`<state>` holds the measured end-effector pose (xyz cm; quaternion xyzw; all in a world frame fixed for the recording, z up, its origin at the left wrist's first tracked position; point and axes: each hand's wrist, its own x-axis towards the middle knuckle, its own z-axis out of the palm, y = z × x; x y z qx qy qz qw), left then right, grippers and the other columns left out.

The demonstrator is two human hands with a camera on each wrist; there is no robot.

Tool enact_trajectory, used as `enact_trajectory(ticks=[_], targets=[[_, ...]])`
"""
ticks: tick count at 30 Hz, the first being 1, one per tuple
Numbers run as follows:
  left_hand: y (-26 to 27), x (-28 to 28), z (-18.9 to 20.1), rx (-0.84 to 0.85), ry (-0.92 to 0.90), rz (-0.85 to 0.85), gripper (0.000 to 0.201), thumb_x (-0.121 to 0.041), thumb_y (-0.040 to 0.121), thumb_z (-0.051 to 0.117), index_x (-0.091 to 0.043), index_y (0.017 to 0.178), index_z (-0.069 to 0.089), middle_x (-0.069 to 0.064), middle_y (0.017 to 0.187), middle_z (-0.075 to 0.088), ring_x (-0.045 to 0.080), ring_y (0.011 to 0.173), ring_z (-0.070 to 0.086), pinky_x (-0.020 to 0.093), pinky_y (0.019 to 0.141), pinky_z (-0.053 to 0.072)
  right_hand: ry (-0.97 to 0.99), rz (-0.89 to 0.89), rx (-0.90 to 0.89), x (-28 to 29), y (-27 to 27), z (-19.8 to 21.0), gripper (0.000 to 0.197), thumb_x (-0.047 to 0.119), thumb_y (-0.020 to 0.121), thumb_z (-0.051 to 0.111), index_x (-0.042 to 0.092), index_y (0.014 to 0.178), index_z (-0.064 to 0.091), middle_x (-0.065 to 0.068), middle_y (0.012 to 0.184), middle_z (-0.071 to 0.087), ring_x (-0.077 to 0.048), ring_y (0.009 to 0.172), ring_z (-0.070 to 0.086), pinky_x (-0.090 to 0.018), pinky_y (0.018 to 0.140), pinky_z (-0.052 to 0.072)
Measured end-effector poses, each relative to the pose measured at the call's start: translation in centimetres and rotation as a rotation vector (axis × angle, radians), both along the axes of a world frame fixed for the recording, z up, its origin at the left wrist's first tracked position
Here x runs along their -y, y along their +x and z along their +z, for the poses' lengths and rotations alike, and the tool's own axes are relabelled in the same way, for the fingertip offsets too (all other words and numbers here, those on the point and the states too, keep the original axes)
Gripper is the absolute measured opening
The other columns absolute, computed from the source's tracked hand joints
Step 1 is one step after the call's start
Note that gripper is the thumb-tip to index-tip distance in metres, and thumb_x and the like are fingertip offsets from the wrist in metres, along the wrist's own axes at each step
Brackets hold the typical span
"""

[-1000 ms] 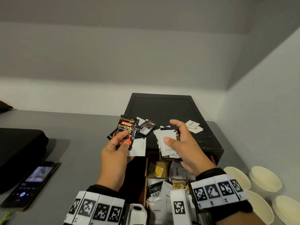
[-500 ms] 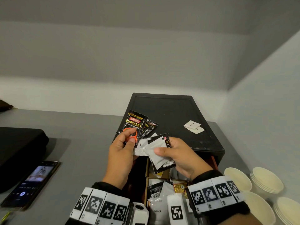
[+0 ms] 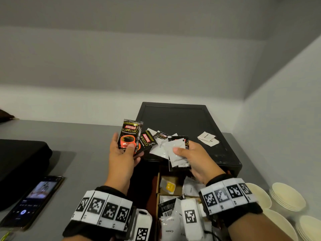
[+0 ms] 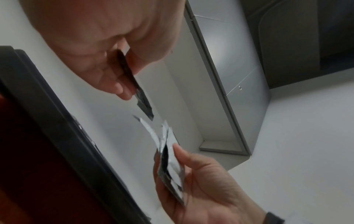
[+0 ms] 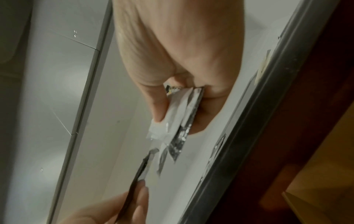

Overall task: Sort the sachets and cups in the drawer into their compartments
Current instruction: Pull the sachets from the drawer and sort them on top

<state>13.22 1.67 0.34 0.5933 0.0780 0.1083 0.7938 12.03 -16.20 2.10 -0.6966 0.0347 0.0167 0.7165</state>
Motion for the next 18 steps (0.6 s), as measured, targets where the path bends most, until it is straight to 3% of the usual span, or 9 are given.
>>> enact_trajectory(ticks=[2, 6, 11, 15, 18], targets=[[1.1, -0.3, 0.1, -0.02, 0.067, 0.016, 0.058, -0.009, 0.099, 0.043, -0.028, 0.148, 0.018, 0.006, 0.112, 0.06, 0.013, 0.067, 0.064, 0.016, 0.05, 0.049, 0.0, -0.051, -0.027, 0.0, 1.5, 0.1, 0.019, 0.001, 0.09, 0.056, 0.017, 0.092, 0.065, -0.004, 0.097, 0.071, -0.023, 0.096, 0.066, -0.039, 0.091, 0.051], [3.8, -0.5, -0.2, -0.09, 0.222, 0.071, 0.028, -0.011, 0.096, 0.046, -0.01, 0.124, 0.045, 0.014, 0.106, 0.066, 0.013, 0.056, 0.063, 0.023, 0.052, 0.046, 0.027, -0.09, -0.119, -0.1, 4.7, -0.1, 0.019, 0.002, 0.092, 0.054, 0.013, 0.102, 0.064, -0.007, 0.104, 0.069, -0.024, 0.1, 0.064, -0.039, 0.089, 0.051], [7.1, -0.6, -0.8, -0.2, 0.319, 0.067, 0.019, -0.013, 0.093, 0.05, -0.004, 0.11, 0.052, 0.015, 0.094, 0.068, 0.02, 0.058, 0.063, 0.027, 0.049, 0.046, -0.04, -0.166, -0.181, -1.3, 7.7, -0.9, 0.017, 0.001, 0.091, 0.054, 0.013, 0.103, 0.059, -0.007, 0.105, 0.063, -0.026, 0.108, 0.058, -0.044, 0.102, 0.044], [9.3, -0.5, -1.5, -0.253, 0.424, 0.051, 0.016, -0.016, 0.088, 0.054, -0.008, 0.101, 0.058, 0.014, 0.096, 0.067, 0.028, 0.081, 0.066, 0.045, 0.078, 0.056, -0.077, -0.192, -0.198, -1.8, 9.1, -1.9, 0.02, 0.002, 0.089, 0.054, 0.01, 0.106, 0.061, -0.011, 0.11, 0.065, -0.029, 0.107, 0.06, -0.047, 0.101, 0.045], [9.8, -0.4, -1.8, -0.286, 0.429, 0.065, 0.008, -0.012, 0.088, 0.056, -0.012, 0.095, 0.053, 0.013, 0.099, 0.064, 0.032, 0.09, 0.064, 0.049, 0.086, 0.053, -0.048, -0.23, -0.188, -1.3, 9.3, -2.5, 0.023, 0.002, 0.088, 0.056, 0.009, 0.109, 0.062, -0.011, 0.112, 0.065, -0.028, 0.109, 0.059, -0.046, 0.102, 0.043]])
